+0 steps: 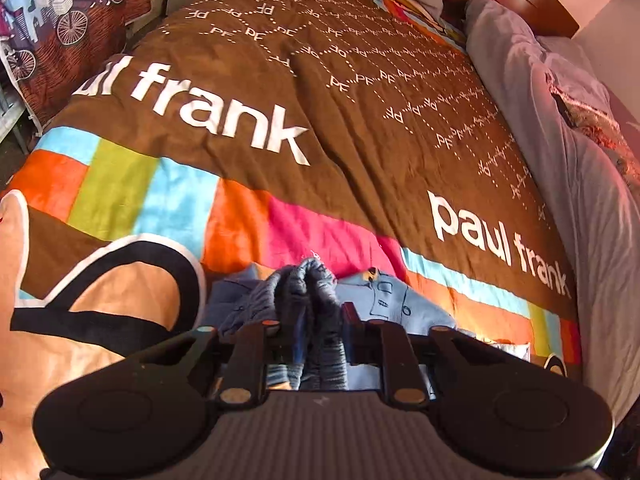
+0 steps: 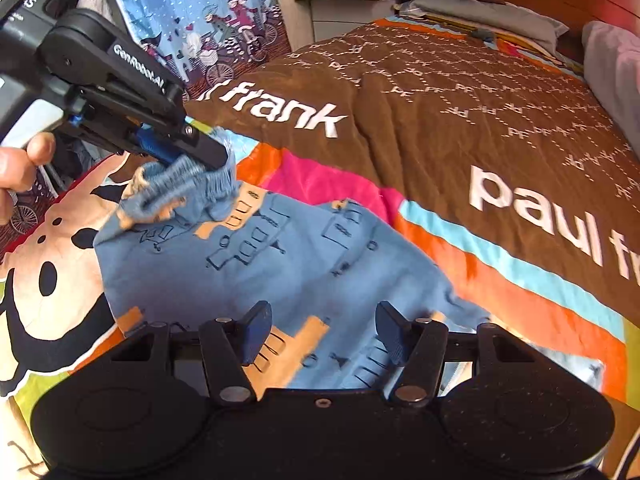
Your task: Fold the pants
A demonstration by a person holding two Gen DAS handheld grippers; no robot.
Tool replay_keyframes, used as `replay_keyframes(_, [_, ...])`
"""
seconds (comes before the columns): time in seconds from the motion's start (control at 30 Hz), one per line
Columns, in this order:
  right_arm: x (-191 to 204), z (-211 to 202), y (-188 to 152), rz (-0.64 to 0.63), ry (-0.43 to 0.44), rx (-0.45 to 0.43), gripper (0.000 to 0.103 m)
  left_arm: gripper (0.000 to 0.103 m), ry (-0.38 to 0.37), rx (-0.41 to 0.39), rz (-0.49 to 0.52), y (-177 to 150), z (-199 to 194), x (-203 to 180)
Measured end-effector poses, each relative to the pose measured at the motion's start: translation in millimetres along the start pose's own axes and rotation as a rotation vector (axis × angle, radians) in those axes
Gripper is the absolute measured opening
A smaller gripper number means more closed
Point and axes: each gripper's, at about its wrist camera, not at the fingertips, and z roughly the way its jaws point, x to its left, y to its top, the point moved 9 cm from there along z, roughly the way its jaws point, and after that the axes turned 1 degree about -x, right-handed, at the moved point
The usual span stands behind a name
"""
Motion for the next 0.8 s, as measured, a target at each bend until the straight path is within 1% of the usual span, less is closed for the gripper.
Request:
replay_keyframes(0.07, [-9.7, -5.4, -4.7, 0.038, -0.004, 0.003, 0.06, 0.014, 0.028, 0.0, 0.019, -1.4, 0.2, -0.9])
replay_keyframes(0.1, [-11.9, -7.3, -6.2, 0.063, 0.009, 0.003, 0.06, 0.014, 0.033, 0.001, 0.028, -1.5, -1.2, 0.7])
replay_keyframes(0.13, [-11.4, -8.1, -6.7, 0.094, 0.038, 0.002, 0.061, 0.014, 0.039, 0.005, 0.031, -2.2, -2.2, 3.5])
replay_keyframes(0.17, [-8.6, -7.8, -6.3, 0.132, 0.083, 0.0, 0.066, 0.014, 0.05, 0.011, 0.033, -3.5, -2.2, 7.9])
replay_keyframes(0.23, [1.5, -2.8, -1.4, 0.21, 0.189, -0.009, 0.07, 0.014, 0.06, 0.029, 0.028, -6.2, -1.6, 17.3])
replay_keyframes(0.3, [12.0, 7.3, 2.6, 0.272, 0.281, -0.001, 0.071, 0.014, 0.062, 0.036, 0.021, -7.2, -2.1, 26.1])
replay_keyframes(0.33, [17.3, 13.0, 4.1, 0.292, 0.312, 0.008, 0.071, 0.014, 0.068, 0.038, 0.019, -7.0, -2.4, 29.8])
replay_keyframes(0.43, [29.5, 26.8, 7.9, 0.347, 0.365, 0.024, 0.071, 0.014, 0.044, 0.043, -0.011, -5.6, -4.3, 38.6])
replay_keyframes(0.47, [31.1, 28.5, 8.4, 0.347, 0.362, 0.029, 0.071, 0.014, 0.019, 0.045, -0.02, -4.7, -6.3, 38.7])
replay_keyframes(0.5, [31.7, 27.7, 9.1, 0.34, 0.353, 0.025, 0.071, 0.017, -0.026, 0.051, -0.026, -4.3, -9.3, 36.0])
replay_keyframes(0.57, [29.6, 22.5, 8.4, 0.329, 0.338, 0.017, 0.072, 0.028, -0.106, 0.045, -0.022, -3.1, -19.1, 28.7])
replay_keyframes(0.6, [27.4, 20.3, 7.0, 0.321, 0.329, 0.018, 0.072, 0.041, -0.145, 0.022, -0.022, -0.6, -27.2, 26.6])
replay_keyframes(0.63, [25.9, 19.0, 5.5, 0.313, 0.327, 0.02, 0.073, 0.053, -0.16, -0.016, -0.028, 3.4, -35.7, 28.1])
replay_keyframes(0.67, [26.2, 17.8, 5.0, 0.315, 0.332, 0.022, 0.075, 0.058, -0.132, -0.053, -0.031, 7.6, -41.6, 33.8])
replay_keyframes(0.7, [27.4, 18.3, 5.5, 0.323, 0.347, 0.024, 0.075, 0.06, -0.101, -0.076, -0.042, 10.7, -44.5, 43.2])
replay_keyframes(0.77, [30.9, 21.2, 9.1, 0.338, 0.377, 0.021, 0.075, 0.06, -0.05, -0.073, -0.09, 13.6, -41.8, 68.6])
replay_keyframes(0.8, [32.2, 24.0, 12.5, 0.329, 0.371, 0.017, 0.075, 0.06, -0.015, -0.068, -0.101, 13.1, -39.7, 80.0])
